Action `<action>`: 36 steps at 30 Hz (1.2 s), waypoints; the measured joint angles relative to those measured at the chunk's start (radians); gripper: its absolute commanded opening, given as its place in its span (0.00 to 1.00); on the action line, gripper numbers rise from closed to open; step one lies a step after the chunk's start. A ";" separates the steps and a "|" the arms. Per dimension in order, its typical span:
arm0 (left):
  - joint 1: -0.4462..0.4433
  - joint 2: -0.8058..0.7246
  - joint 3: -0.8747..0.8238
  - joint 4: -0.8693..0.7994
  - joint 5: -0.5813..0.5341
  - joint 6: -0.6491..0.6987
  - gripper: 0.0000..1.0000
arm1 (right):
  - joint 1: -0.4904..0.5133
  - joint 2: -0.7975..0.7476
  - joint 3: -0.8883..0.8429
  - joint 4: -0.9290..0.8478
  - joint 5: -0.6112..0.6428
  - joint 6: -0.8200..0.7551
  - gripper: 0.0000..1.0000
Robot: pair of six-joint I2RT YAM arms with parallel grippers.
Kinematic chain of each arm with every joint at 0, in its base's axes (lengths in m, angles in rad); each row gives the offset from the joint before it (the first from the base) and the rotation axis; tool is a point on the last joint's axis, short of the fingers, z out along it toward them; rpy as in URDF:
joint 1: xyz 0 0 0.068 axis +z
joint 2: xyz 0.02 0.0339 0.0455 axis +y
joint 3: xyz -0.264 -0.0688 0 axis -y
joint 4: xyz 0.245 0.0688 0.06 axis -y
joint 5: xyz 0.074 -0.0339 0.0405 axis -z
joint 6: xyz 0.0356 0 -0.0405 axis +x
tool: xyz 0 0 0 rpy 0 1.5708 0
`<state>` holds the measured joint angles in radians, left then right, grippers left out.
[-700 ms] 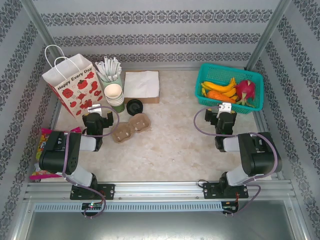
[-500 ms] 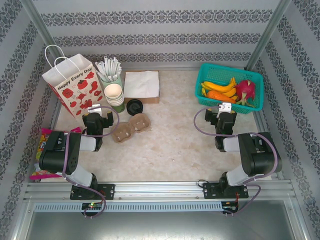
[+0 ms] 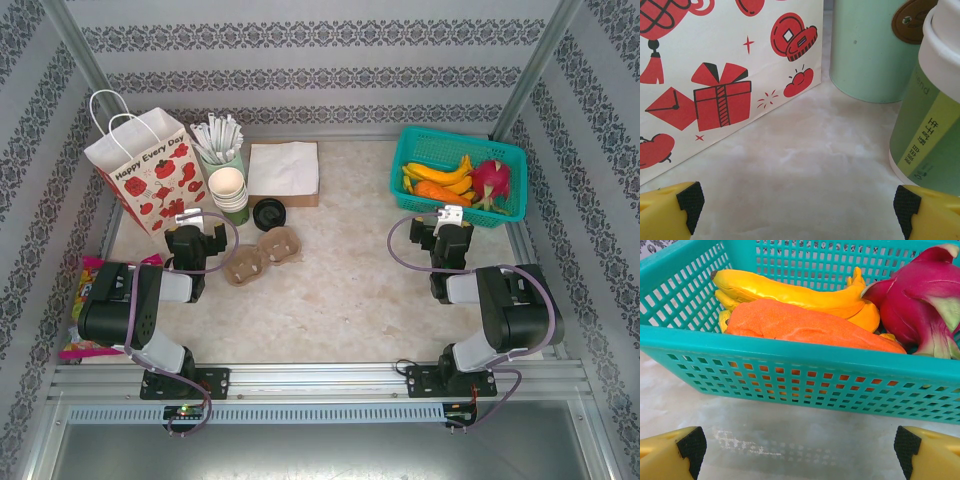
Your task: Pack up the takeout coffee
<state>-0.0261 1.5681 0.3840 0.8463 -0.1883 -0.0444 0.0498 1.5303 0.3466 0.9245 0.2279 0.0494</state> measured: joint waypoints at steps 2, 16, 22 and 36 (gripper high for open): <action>0.000 0.000 0.000 0.000 0.000 0.000 0.99 | 0.000 0.000 0.000 0.000 0.000 0.000 0.98; 0.000 0.000 0.000 0.000 0.000 0.000 1.00 | 0.000 0.000 0.000 0.000 0.000 0.000 0.98; 0.000 0.000 0.000 0.000 0.000 0.000 0.99 | -0.002 -0.002 0.000 0.000 -0.005 0.000 0.98; 0.000 -0.305 0.042 -0.257 -0.011 -0.046 1.00 | -0.001 -0.309 -0.009 -0.170 -0.007 0.022 0.98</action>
<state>-0.0261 1.2629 0.4263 0.5892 -0.1989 -0.0906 0.0486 1.2213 0.3378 0.7547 0.2207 0.0711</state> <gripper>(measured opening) 0.994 0.980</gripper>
